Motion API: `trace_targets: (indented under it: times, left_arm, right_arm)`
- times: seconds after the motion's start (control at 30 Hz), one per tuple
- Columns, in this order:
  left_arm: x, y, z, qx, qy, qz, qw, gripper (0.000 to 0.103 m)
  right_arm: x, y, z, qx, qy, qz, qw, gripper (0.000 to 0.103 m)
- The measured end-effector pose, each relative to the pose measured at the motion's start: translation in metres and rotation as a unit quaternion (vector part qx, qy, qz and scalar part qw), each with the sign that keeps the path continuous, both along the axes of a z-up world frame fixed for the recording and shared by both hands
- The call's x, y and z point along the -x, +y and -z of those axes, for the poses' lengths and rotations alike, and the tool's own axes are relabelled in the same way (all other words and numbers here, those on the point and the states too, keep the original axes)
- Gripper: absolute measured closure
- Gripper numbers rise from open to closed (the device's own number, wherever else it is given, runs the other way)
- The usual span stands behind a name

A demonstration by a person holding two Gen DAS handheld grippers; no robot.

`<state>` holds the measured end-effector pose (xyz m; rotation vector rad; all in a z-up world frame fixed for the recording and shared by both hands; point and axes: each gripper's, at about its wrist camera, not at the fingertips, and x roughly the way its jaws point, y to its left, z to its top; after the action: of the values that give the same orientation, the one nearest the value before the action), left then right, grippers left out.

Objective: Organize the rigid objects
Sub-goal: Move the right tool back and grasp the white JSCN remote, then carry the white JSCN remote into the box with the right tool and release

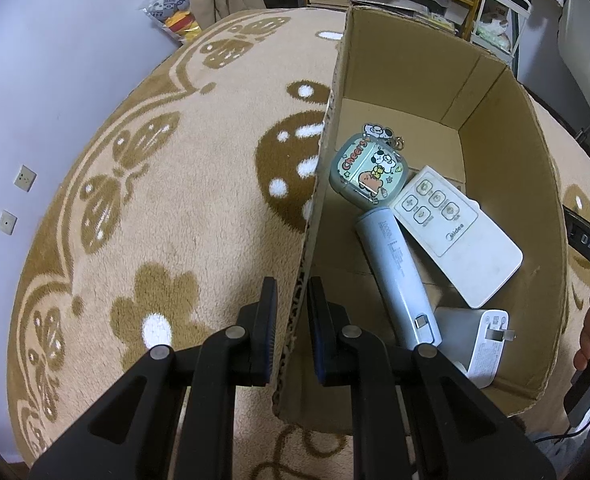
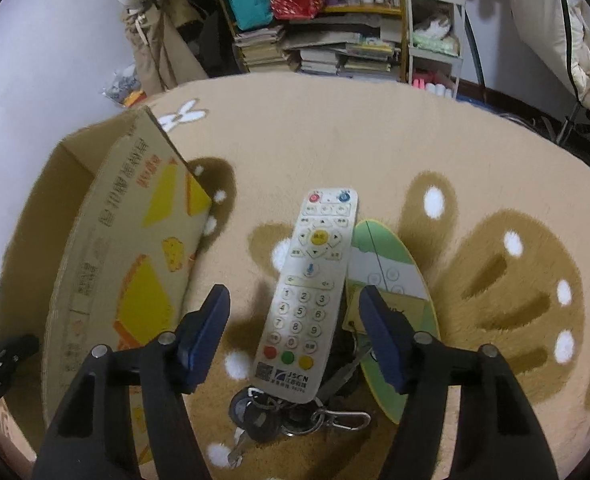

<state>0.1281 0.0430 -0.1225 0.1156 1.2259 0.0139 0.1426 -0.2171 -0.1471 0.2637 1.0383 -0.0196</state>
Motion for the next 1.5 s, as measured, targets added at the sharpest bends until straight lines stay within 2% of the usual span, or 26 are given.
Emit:
trace_targets:
  times: [0.07, 0.2, 0.33, 0.43, 0.5, 0.53, 0.57, 0.73, 0.93, 1.2, 1.5]
  left_arm:
    - [0.0, 0.0, 0.0, 0.0, -0.001, 0.0, 1.0, 0.089]
    - [0.0, 0.001, 0.0, 0.003, -0.003, 0.0, 1.0, 0.089]
    - [0.0, 0.001, 0.0, 0.004, -0.003, 0.0, 1.0, 0.089]
    - [0.0, 0.001, 0.0, 0.004, -0.003, 0.0, 1.0, 0.089]
    - [0.001, 0.001, 0.0, 0.005, -0.003, 0.0, 1.0, 0.089]
    - [0.001, 0.001, 0.0, 0.005, -0.003, -0.001, 1.0, 0.089]
    - [0.001, 0.001, -0.001, 0.005, -0.003, 0.0, 1.0, 0.089]
    - [0.0, 0.002, -0.001, 0.005, -0.003, 0.0, 1.0, 0.089]
    - [0.0, 0.002, -0.001, 0.004, -0.003, 0.0, 1.0, 0.089]
    - [0.001, 0.002, -0.001, 0.005, -0.003, 0.0, 1.0, 0.089]
    - [0.001, 0.003, -0.001, 0.006, -0.005, 0.001, 1.0, 0.089]
  right_arm:
    - [-0.004, -0.003, 0.006, -0.006, 0.009, 0.004, 1.0, 0.032]
    - [-0.01, -0.005, 0.015, -0.022, 0.026, 0.007, 0.999, 0.043]
    - [-0.014, -0.001, 0.02, -0.018, 0.029, 0.002, 0.999, 0.044]
    - [-0.019, 0.007, 0.031, -0.01, 0.053, -0.005, 0.999, 0.044]
    - [-0.016, 0.014, 0.032, 0.015, 0.043, -0.005, 0.999, 0.045]
    - [-0.014, 0.015, 0.031, 0.018, 0.04, 0.0, 0.999, 0.053]
    - [-0.013, 0.015, 0.031, 0.022, 0.037, 0.007, 0.999, 0.055]
    - [-0.007, 0.003, 0.026, -0.011, 0.031, 0.038, 0.999, 0.059]
    - [0.01, 0.007, 0.004, -0.016, -0.016, 0.037, 0.999, 0.059]
    - [0.02, 0.016, -0.024, -0.024, -0.045, 0.036, 0.998, 0.059]
    - [0.021, 0.034, -0.067, -0.035, -0.093, -0.007, 0.995, 0.059]
